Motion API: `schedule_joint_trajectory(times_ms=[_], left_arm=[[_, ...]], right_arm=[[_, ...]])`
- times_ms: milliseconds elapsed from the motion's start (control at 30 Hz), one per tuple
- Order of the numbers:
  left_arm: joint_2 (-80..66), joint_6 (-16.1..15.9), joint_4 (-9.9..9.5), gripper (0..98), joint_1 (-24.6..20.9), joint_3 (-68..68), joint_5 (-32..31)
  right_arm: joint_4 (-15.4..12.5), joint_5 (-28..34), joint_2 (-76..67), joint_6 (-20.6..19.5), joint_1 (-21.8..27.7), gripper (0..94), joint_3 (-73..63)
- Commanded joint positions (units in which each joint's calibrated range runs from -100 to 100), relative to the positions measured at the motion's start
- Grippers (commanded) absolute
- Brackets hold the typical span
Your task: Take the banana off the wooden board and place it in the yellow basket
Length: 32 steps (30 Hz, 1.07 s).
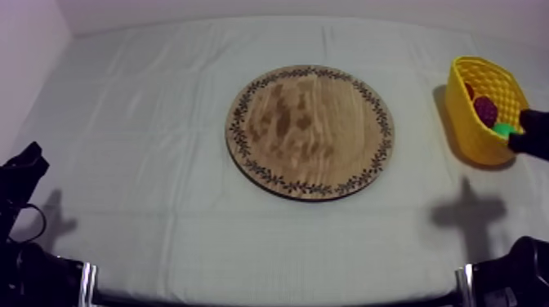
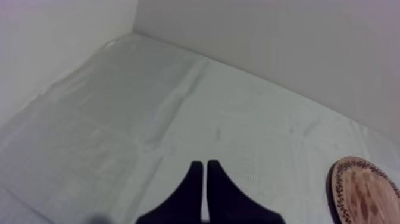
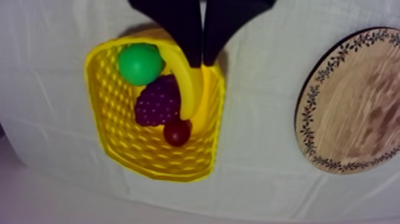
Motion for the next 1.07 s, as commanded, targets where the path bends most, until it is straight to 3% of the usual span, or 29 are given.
schedule_joint_trajectory(times_ms=[0, 100, 333, 467, 600, 800, 1033], left_arm=[[0.02, 0.01, -0.01, 0.1, -0.02, 0.03, -0.01], [0.02, 0.01, -0.01, 0.1, -0.02, 0.03, -0.01], [0.02, 0.01, -0.01, 0.1, -0.02, 0.03, -0.01], [0.02, 0.01, -0.01, 0.1, -0.02, 0.03, -0.01], [0.02, 0.01, -0.01, 0.1, -0.02, 0.03, -0.01], [0.02, 0.01, -0.01, 0.1, -0.02, 0.03, -0.01], [0.02, 0.01, -0.01, 0.1, -0.02, 0.03, -0.01]], right_arm=[[-1.13, -2.06, -5.13, 1.08, -0.58, 0.3, 7.16], [0.65, -3.52, -9.19, -2.42, -2.30, 0.3, 11.38], [10.24, -1.18, -16.77, -15.81, -8.40, 0.3, 15.26], [13.89, -3.14, -20.21, -18.99, -11.90, 0.4, 17.21], [15.81, -4.74, -23.31, -16.16, -14.11, 0.4, 18.09], [16.31, -5.21, -25.36, -9.98, -16.64, 0.4, 18.37], [16.33, -5.20, -25.63, -9.94, -17.42, 0.4, 18.47]])
